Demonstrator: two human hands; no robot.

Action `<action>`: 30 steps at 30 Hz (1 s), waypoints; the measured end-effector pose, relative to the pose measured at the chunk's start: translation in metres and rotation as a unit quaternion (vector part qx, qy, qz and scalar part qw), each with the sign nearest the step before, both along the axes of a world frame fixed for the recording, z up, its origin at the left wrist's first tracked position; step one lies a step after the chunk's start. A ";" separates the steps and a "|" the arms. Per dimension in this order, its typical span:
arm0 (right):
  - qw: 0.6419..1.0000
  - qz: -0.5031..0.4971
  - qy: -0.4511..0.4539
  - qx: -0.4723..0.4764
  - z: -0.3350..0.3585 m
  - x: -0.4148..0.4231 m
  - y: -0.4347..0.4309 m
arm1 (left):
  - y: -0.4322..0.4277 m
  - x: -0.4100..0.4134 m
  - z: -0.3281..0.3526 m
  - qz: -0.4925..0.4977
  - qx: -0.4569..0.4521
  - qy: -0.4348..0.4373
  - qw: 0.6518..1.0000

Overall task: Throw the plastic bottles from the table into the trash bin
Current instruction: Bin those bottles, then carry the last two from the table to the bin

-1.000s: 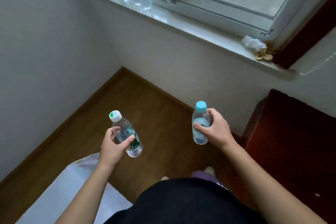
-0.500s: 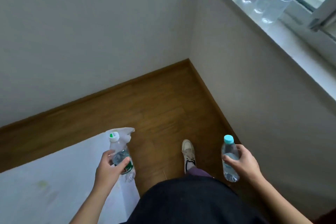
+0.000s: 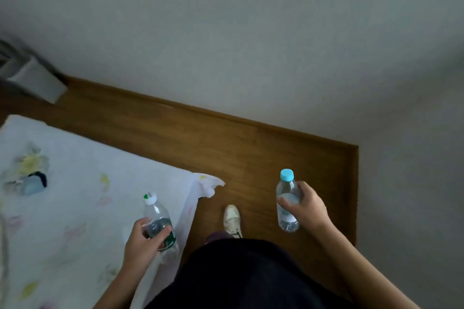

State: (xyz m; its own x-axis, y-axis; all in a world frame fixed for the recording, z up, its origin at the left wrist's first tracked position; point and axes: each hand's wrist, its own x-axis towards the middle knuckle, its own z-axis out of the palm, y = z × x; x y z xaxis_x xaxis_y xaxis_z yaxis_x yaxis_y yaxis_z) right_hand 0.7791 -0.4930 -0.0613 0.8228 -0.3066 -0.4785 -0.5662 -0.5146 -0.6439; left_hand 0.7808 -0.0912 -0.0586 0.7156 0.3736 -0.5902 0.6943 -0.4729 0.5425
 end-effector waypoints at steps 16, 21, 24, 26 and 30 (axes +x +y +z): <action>0.992 0.052 0.060 -0.094 -0.019 0.257 -0.016 | 0.008 0.245 -0.015 0.009 -0.048 -0.003 0.999; 0.991 0.051 0.088 -0.091 -0.026 0.335 -0.031 | 0.012 0.336 -0.009 0.002 -0.048 -0.045 0.998; 0.992 0.056 0.084 -0.077 -0.032 0.402 -0.030 | 0.022 0.383 -0.012 0.023 -0.036 -0.050 0.998; 0.992 0.072 0.079 -0.065 -0.032 0.453 -0.020 | 0.030 0.405 -0.016 0.047 -0.023 -0.046 0.998; 0.990 0.122 0.065 -0.028 -0.028 0.559 0.022 | 0.045 0.432 -0.020 0.125 -0.001 -0.019 0.992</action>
State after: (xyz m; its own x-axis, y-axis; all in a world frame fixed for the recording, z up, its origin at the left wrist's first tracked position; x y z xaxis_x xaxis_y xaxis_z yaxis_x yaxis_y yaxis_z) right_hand 1.3382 -0.4715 -0.0889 0.8082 -0.1357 -0.5731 -0.4968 -0.6796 -0.5397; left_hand 1.2125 -0.0461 -0.0786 0.6222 0.5415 -0.5653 0.7688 -0.2869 0.5715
